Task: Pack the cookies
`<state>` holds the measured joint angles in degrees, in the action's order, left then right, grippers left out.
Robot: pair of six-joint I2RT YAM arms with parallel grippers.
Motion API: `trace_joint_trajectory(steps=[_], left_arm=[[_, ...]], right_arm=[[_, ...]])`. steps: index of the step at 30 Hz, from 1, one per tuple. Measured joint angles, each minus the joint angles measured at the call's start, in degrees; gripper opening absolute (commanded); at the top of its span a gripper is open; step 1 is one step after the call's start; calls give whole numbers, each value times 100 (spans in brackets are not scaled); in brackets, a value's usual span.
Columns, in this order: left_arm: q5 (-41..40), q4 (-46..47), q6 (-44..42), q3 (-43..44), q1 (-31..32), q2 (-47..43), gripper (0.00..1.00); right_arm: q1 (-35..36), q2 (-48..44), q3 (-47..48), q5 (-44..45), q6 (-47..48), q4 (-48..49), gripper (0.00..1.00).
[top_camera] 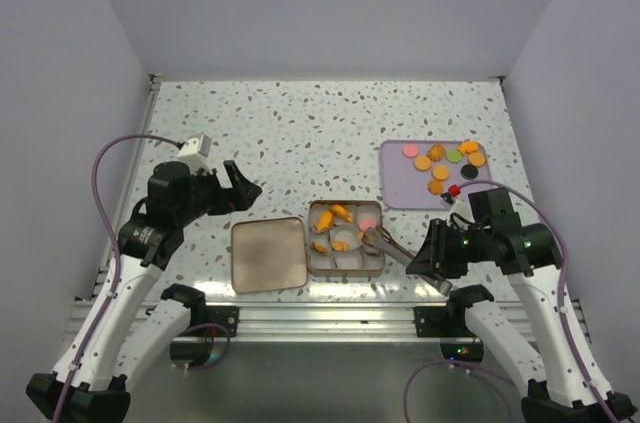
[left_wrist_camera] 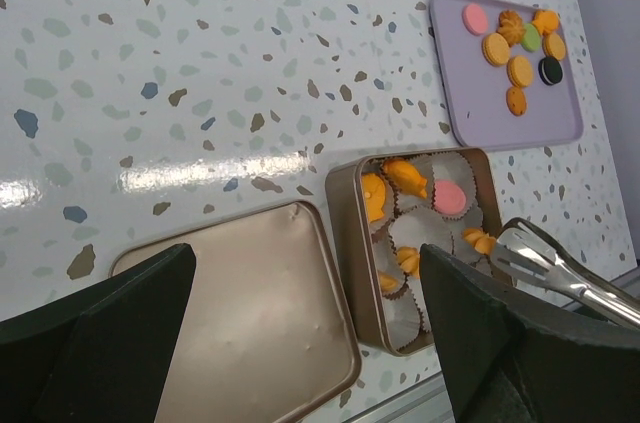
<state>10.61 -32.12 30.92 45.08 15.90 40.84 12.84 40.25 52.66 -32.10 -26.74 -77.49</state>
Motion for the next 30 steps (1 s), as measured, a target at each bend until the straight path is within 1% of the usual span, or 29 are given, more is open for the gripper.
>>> trace_joint_trajectory(steps=[7, 10, 11, 15, 20, 24, 26, 30], left_arm=[[-22, -24, 7, 0, 0, -11, 100], [-22, -24, 15, 0, 0, -48, 100], [-22, -24, 17, 0, 0, -55, 100], [-17, -24, 24, 0, 0, -50, 100], [-15, -17, 90, 0, 0, 17, 100], [-15, -17, 103, 0, 0, 76, 100], [-15, -17, 103, 0, 0, 76, 100], [-15, -17, 105, 0, 0, 74, 100]], right_arm=[[0, -295, -203, 184, -70, -11, 31], [0, -330, -203, 337, -114, -11, 38], [2, -326, -203, 402, -129, -11, 43], [2, -319, -201, 459, -151, -4, 47], [2, -273, -129, 560, -153, -7, 48], [2, -155, 146, 645, -184, -33, 46], [2, -26, 437, 765, -216, -61, 44], [2, 522, 1399, 1071, -229, -114, 43]])
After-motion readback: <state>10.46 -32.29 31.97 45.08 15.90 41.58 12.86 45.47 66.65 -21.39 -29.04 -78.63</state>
